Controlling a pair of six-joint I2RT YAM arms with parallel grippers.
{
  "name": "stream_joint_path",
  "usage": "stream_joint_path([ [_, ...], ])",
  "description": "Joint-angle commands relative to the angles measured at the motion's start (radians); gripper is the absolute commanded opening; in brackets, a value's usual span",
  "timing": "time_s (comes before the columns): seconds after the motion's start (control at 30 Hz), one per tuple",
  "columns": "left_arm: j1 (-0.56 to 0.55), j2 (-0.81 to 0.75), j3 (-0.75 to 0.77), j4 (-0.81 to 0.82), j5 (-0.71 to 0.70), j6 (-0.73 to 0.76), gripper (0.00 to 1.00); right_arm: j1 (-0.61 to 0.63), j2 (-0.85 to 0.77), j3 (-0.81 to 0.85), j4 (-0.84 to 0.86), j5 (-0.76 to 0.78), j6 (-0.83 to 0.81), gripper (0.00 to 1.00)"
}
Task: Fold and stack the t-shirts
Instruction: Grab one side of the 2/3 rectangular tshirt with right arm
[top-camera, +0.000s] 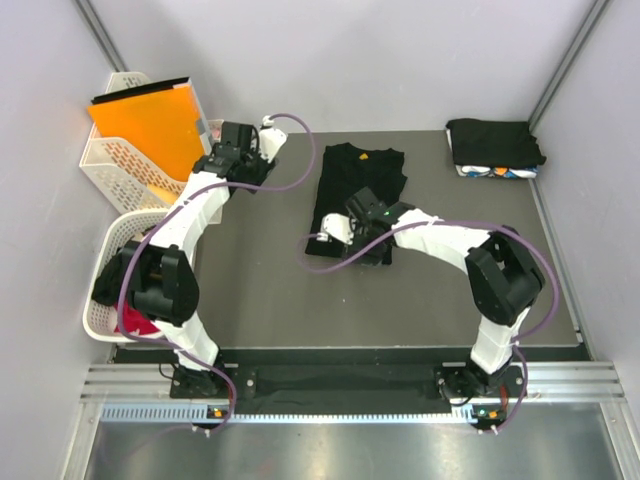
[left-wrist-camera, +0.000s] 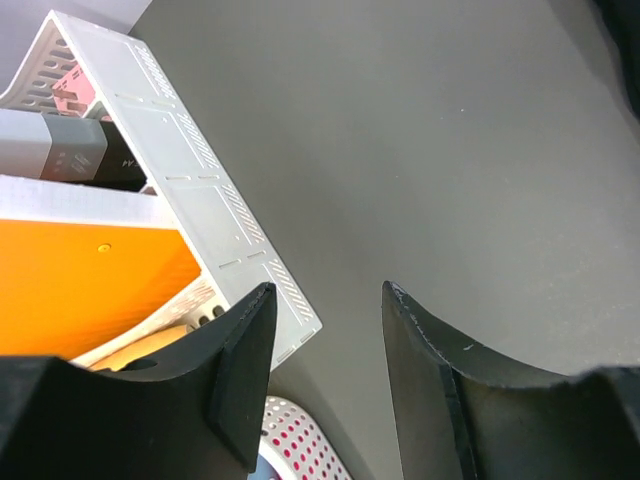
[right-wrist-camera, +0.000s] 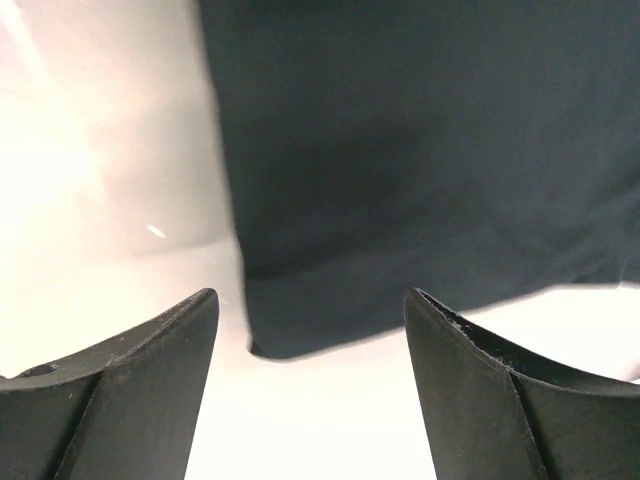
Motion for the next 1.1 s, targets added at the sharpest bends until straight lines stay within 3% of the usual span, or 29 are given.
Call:
stream_joint_path([
  [0.0, 0.004, -0.052, -0.010, 0.014, -0.018, -0.004, 0.52, 0.071, -0.052, 0.000, 0.065, 0.044, -0.008, 0.75],
  [1.07, 0.071, -0.043, 0.028, 0.014, 0.029, 0.067, 0.52, 0.137, 0.184, 0.044, 0.243, 0.153, 0.077, 0.74],
])
